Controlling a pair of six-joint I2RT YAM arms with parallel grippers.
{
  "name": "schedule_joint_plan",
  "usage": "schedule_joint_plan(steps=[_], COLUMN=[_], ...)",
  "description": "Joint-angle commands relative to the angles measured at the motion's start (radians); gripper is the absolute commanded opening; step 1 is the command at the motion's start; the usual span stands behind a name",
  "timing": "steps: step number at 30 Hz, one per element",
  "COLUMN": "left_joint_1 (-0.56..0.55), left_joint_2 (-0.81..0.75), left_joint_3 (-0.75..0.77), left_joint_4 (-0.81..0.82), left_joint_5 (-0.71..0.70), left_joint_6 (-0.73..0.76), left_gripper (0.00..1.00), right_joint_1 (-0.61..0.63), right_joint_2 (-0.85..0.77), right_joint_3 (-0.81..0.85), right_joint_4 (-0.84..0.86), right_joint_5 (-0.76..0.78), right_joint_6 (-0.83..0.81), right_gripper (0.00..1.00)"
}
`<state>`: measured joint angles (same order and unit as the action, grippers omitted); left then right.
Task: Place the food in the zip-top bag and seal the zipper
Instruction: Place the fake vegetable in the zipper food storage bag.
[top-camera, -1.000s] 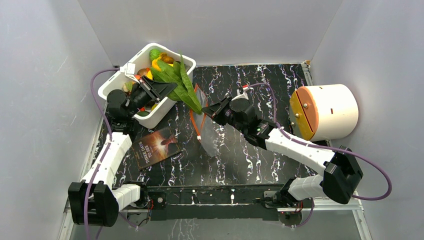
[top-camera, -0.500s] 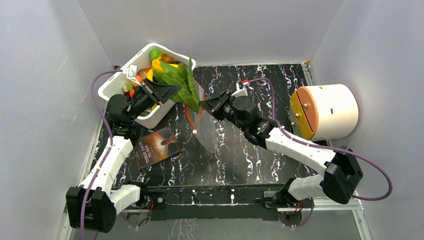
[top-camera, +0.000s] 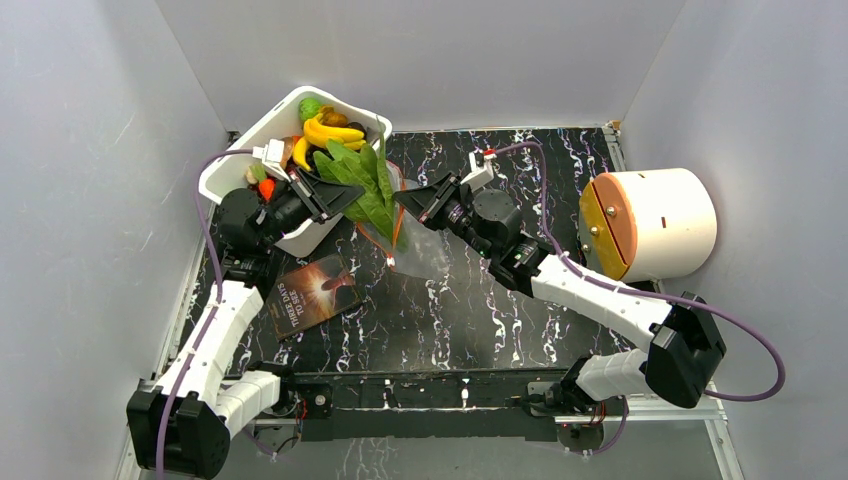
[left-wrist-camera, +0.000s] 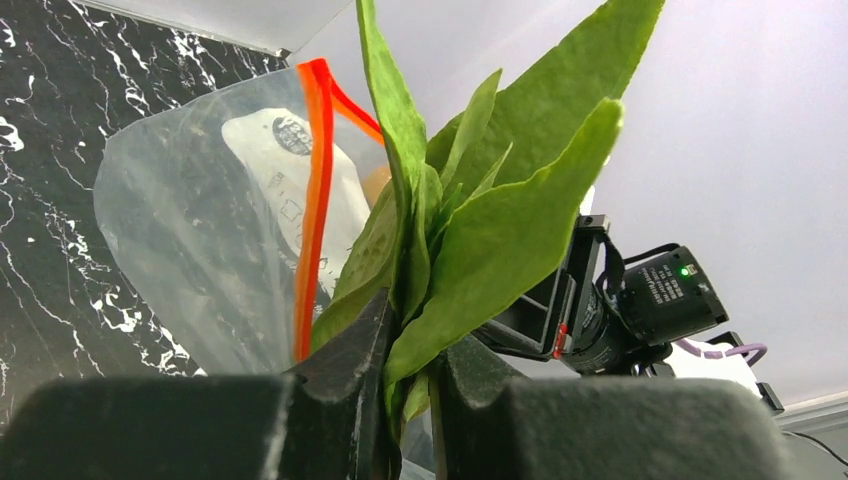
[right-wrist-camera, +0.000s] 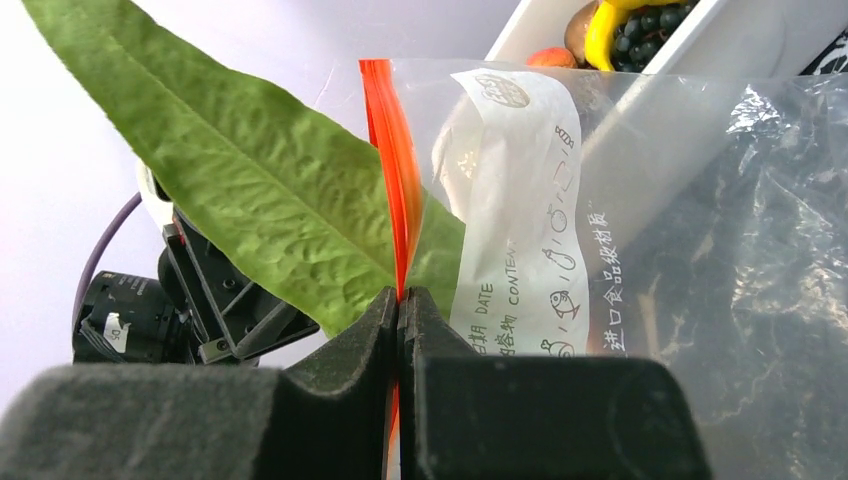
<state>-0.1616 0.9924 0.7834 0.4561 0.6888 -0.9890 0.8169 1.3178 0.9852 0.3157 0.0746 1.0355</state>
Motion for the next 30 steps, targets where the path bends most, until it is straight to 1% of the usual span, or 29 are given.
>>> schedule_joint_plan(steps=[1, 7, 13, 18, 24, 26, 30], left_joint_1=[-0.013, -0.043, -0.078, -0.105, -0.108, -0.108, -0.112], left_joint_2=[0.000, 0.012, 0.012, 0.023, 0.056, 0.065, 0.063], left_joint_3=[0.012, 0.016, 0.053, 0.081, 0.137, 0.151, 0.117], left_joint_4=[-0.007, -0.054, -0.210, -0.347, -0.466, -0.474, -0.365], left_joint_5=[0.016, 0.020, -0.014, -0.033, -0.036, -0.020, 0.038], left_joint_6=[0.017, 0.048, 0.164, 0.251, 0.313, 0.304, 0.205], left_gripper=[0.12, 0.11, 0.11, 0.11, 0.11, 0.11, 0.11], right_joint_1=[0.000, 0.000, 0.001, 0.004, 0.007, 0.007, 0.008], right_joint_2=[-0.009, 0.024, 0.049, 0.040, 0.041, 0.043, 0.044], right_joint_3=[0.017, 0.025, 0.036, 0.033, 0.019, 0.012, -0.001], right_joint_4=[0.099, 0.114, 0.145, 0.166, 0.207, 0.208, 0.233], right_joint_5=[-0.015, -0.029, -0.058, -0.044, -0.121, -0.137, -0.164], right_joint_6=[-0.082, -0.138, -0.177, -0.256, -0.384, -0.420, -0.430], right_gripper=[0.00, 0.00, 0.00, 0.00, 0.00, 0.00, 0.00])
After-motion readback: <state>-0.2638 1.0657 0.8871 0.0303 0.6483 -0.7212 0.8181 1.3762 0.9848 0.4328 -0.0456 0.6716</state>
